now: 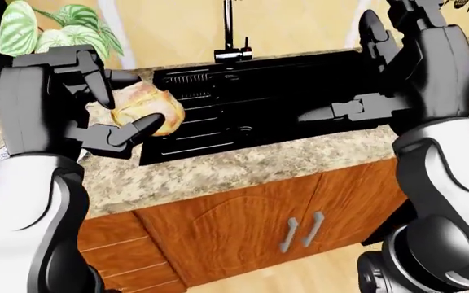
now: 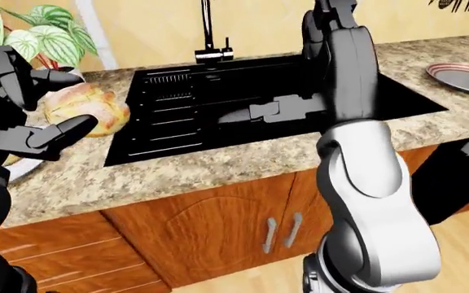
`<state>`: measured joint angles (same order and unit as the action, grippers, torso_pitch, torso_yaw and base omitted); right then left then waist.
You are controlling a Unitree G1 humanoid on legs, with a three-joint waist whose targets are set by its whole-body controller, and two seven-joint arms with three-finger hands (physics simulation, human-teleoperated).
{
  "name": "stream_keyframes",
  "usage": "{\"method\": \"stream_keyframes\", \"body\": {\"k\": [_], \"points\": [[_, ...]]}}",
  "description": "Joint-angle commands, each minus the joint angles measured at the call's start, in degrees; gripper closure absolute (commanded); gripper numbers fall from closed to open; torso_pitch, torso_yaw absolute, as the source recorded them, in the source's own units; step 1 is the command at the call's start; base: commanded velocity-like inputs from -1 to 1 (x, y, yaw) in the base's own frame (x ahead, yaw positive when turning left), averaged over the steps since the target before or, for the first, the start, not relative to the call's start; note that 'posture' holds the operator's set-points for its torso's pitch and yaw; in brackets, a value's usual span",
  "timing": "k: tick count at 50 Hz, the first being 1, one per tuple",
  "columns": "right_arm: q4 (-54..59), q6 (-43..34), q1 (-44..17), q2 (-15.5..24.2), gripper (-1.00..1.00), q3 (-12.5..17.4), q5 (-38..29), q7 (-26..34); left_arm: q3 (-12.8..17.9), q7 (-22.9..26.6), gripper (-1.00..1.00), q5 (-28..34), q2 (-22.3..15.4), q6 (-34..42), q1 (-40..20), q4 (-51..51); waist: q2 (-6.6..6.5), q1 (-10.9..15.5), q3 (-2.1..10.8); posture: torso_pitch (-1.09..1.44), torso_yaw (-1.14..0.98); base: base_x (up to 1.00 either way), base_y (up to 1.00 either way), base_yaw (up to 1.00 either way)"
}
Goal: Place the pastries on the plates.
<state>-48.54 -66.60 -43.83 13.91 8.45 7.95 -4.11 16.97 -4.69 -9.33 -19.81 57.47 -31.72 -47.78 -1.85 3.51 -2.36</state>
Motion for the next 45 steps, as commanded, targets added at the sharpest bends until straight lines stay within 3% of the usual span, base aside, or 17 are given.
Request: {"method": "stream_keyframes", "body": {"k": [1,3,4,5,7,16,17,18,19,20,24,26,27,28,29,40,45], "points": [[-0.8,1.3,-1.4,0.5,-1.0,0.6,-0.3,-0.2,0.3,-0.1,1.0,-0.1,-0.3,-1.7,-1.1,-1.3,-0.18,0.2,-0.31,0.0,0.0,0.51,-0.91,0.0],[-0.8,0.9,-1.6,0.4,-1.0,1.1,-0.1,-0.3,0.4,0.0,1.0,-0.2,-0.5,-1.6,-1.2,-1.3,3.0,-0.5,0.29,0.0,0.0,0.48,-0.86,0.0],[-0.7,0.7,-1.9,0.4,-1.0,1.3,0.0,-0.6,0.6,-0.1,1.0,-0.3,-0.6,-1.3,-1.4,-1.4,7.64,-2.3,1.08,0.0,0.0,0.14,-0.38,0.0],[-0.6,0.5,-2.2,0.3,-1.0,1.2,0.3,-0.8,0.7,-0.1,1.0,-0.4,-0.7,-1.1,-1.6,-1.4,6.49,-2.0,0.24,0.0,0.0,0.02,-0.34,0.0],[-0.1,0.4,-2.6,0.3,-1.0,1.2,0.4,-1.2,0.8,-0.2,1.0,-0.7,-0.9,-0.8,-1.7,-1.7,6.46,-3.4,1.66,0.0,0.0,0.0,-0.33,0.0],[0.5,0.7,-3.2,0.8,-1.0,0.5,1.1,-1.6,0.3,-0.6,1.0,-0.7,-0.8,-1.8,-1.7,-0.9,1.93,-4.3,-0.36,0.0,0.0,0.0,-0.42,0.0],[0.5,0.8,-3.1,0.7,-1.0,0.6,1.1,-1.7,0.4,-0.5,1.0,-0.7,-0.8,-1.8,-1.5,-1.1,1.14,-3.7,-0.01,0.0,0.0,0.0,-0.52,0.0],[0.5,0.8,-2.9,0.5,-1.0,0.8,1.2,-1.7,0.7,-0.5,1.0,-0.8,-0.9,-1.6,-1.4,-1.3,-1.59,-2.9,0.49,0.0,0.0,0.0,-0.52,0.0],[0.5,1.2,-2.6,0.5,-1.0,0.6,1.1,-1.8,0.8,-0.4,1.0,-0.9,-0.9,-1.6,-1.3,-1.4,0.79,-3.8,-0.32,0.0,0.0,0.0,-0.52,0.0],[0.5,1.2,-2.5,0.3,-1.0,0.7,1.2,-1.8,0.8,-0.4,1.0,-0.9,-0.9,-1.5,-1.2,-1.5,-0.56,-4.3,0.33,0.0,0.0,0.0,-0.52,0.0],[0.7,1.9,-1.8,0.3,-1.0,0.6,1.1,-1.9,1.0,-0.4,1.0,-1.0,-1.0,-1.5,-1.1,-1.7,-0.6,-3.4,1.14,0.0,0.0,0.0,-0.54,0.0],[0.9,2.2,-1.8,0.2,-1.0,0.4,1.0,-2.0,1.0,-0.4,1.0,-1.1,-1.1,-1.3,-1.0,-1.8,2.09,-3.3,0.25,0.0,0.0,0.0,-0.55,0.0],[0.9,2.4,-1.7,0.3,-1.0,0.2,1.0,-2.0,1.0,-0.4,1.0,-1.0,-1.1,-1.4,-0.9,-1.9,5.58,-3.8,1.31,0.0,0.0,0.0,-0.55,0.0],[0.9,2.5,-1.6,0.3,-1.0,0.2,0.9,-1.9,0.9,-0.4,1.0,-1.0,-1.1,-1.5,-0.8,-1.8,6.79,-3.7,2.62,0.0,0.0,0.0,-0.55,0.0],[1.0,2.6,-1.6,0.2,-1.0,0.2,0.8,-1.9,0.9,-0.5,1.0,-0.9,-1.0,-1.5,-0.9,-1.8,4.68,-4.1,0.77,0.0,0.0,0.0,-0.55,0.0],[1.0,2.2,-2.2,0.3,-1.0,0.2,0.2,-1.4,1.0,-0.5,1.0,-0.9,-1.2,-1.3,-1.0,-1.9,0.4,-2.5,0.17,0.0,0.0,0.0,-0.53,0.0],[0.6,0.6,-3.7,0.8,-1.0,0.6,0.6,-1.1,1.1,-0.4,1.0,-0.9,-1.4,-1.1,-1.5,-1.8,2.88,-2.0,1.47,0.0,0.0,0.0,-0.18,0.0]]}}
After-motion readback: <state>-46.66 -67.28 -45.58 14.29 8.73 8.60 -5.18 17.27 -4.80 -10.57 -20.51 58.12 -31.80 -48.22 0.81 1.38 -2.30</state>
